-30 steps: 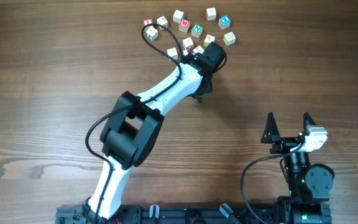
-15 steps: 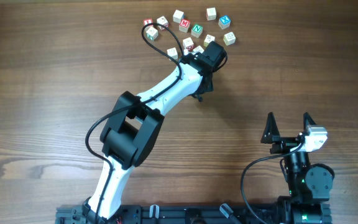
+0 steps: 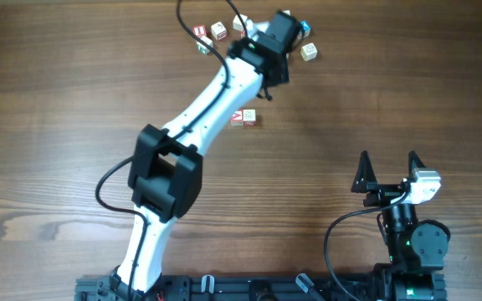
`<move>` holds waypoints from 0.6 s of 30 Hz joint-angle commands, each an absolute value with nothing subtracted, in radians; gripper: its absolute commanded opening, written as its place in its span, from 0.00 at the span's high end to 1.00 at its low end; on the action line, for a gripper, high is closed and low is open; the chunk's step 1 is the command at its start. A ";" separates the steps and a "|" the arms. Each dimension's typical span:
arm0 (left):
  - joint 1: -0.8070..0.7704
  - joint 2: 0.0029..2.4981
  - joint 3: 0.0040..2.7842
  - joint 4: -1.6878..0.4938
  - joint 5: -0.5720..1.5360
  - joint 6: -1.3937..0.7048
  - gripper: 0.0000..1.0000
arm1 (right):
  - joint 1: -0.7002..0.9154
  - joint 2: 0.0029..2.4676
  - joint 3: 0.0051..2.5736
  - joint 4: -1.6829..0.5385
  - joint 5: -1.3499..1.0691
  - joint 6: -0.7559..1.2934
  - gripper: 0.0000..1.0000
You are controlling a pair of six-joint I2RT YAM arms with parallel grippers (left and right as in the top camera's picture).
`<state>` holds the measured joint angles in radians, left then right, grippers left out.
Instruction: Form a horizontal line
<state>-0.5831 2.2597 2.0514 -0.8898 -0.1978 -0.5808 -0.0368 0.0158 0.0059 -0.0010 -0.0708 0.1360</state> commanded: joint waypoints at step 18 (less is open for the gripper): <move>-0.331 2.270 2.096 -1.148 -0.211 -0.554 0.56 | -0.044 0.018 0.005 0.002 -0.075 0.131 0.00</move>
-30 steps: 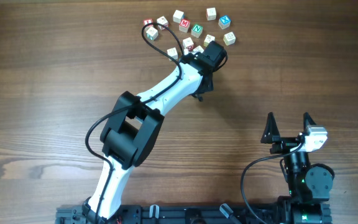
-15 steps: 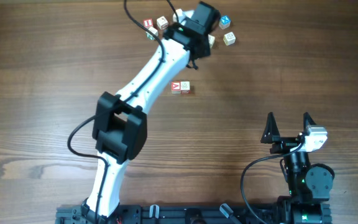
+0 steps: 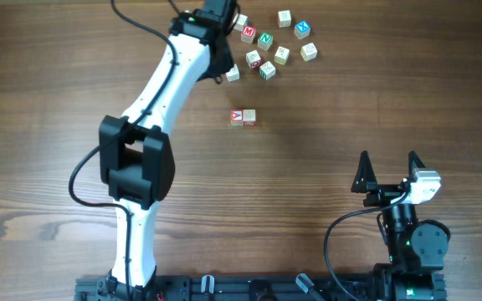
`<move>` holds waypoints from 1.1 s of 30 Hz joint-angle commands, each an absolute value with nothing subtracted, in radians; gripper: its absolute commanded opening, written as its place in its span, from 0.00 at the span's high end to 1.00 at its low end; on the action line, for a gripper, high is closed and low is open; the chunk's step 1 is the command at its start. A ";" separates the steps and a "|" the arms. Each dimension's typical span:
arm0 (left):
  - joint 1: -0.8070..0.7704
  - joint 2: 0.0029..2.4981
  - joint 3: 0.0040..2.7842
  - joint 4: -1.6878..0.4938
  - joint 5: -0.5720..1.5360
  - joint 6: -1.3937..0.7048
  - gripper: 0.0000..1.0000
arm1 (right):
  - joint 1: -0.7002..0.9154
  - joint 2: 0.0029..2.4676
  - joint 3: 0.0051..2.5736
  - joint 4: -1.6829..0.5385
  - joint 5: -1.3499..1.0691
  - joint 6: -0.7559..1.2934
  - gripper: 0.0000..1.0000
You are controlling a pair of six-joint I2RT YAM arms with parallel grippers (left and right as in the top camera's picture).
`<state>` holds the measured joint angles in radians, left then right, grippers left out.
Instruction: Form a horizontal line
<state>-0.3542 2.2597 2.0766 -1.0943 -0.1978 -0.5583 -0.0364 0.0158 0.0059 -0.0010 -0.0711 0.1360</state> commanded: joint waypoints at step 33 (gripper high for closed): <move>-0.295 1.917 2.096 -1.572 -0.387 -0.584 0.00 | -0.044 0.018 0.005 0.002 -0.075 0.131 0.00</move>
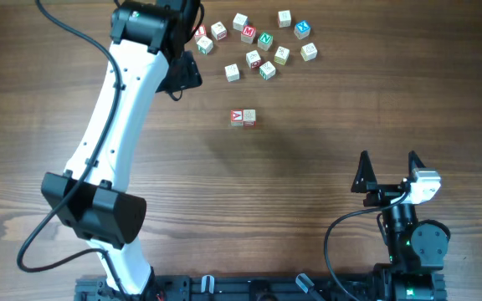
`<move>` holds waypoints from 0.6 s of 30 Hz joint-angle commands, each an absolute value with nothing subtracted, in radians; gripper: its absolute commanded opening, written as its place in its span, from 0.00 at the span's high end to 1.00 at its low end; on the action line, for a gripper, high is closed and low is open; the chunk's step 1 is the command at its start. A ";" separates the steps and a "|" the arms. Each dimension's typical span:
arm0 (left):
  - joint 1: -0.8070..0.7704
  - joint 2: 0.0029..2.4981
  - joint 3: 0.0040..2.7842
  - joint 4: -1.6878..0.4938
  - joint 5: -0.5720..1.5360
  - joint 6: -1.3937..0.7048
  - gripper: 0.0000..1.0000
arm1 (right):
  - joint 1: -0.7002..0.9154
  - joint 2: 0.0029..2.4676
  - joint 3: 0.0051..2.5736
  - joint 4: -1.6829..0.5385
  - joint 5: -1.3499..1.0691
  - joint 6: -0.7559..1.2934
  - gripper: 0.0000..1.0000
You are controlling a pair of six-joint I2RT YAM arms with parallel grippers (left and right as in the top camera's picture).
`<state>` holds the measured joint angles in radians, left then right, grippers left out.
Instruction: Form a horizontal line
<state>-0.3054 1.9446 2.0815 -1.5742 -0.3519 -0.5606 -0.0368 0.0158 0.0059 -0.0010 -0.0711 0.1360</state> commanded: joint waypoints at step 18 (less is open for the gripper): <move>-0.293 1.913 2.094 -1.592 -0.395 -0.584 0.00 | -0.044 0.018 0.005 0.002 -0.075 0.131 0.00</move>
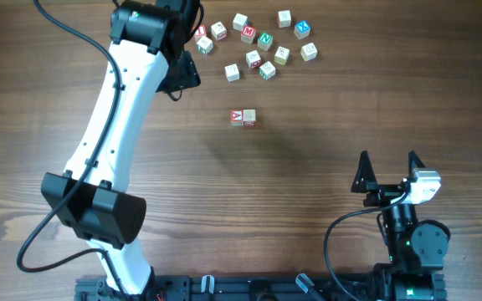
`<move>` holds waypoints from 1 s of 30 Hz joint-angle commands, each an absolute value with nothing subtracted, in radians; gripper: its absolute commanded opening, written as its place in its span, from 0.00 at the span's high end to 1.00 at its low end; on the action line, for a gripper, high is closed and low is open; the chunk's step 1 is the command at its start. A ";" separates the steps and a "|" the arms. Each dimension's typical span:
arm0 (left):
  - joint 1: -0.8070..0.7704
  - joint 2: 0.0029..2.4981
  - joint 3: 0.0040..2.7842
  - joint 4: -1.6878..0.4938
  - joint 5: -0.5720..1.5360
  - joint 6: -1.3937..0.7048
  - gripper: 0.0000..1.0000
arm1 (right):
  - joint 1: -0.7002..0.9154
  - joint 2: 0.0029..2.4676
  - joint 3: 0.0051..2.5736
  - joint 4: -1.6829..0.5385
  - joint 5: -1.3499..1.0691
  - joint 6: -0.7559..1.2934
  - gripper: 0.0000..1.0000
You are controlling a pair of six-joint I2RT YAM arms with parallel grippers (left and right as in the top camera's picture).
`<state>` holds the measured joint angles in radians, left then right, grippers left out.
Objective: Form a horizontal line
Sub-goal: 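Retract the left arm and reach the right arm toward the cluster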
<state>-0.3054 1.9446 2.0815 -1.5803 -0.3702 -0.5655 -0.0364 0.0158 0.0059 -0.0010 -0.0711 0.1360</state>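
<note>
Two small letter blocks (243,117) lie touching side by side mid-table, the left one red. Several more letter blocks (258,38) are scattered in a loose cluster at the far edge. My left arm reaches to the far left of that cluster. Its gripper (191,15) sits at the frame's top edge, mostly hidden by the wrist, so its jaws cannot be read. My right gripper (389,167) rests near the front right, open, with nothing between its fingers, far from all blocks.
The white left arm (120,109) runs diagonally from its base at the front left up to the far edge. The right arm's base (412,238) stands at the front right. Bare wood tabletop (325,117) surrounds the block pair.
My left arm first lay over the right part of the far cluster, hiding several blocks. Then its wrist was over the cluster's left side. By the last moment it had swung left of the cluster, where it stays. The block pair and the right arm never moved.
</note>
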 commanded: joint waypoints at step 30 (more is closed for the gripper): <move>-0.231 1.582 2.093 -1.684 -0.439 -0.618 0.00 | -0.044 0.018 0.005 0.002 -0.075 0.131 0.00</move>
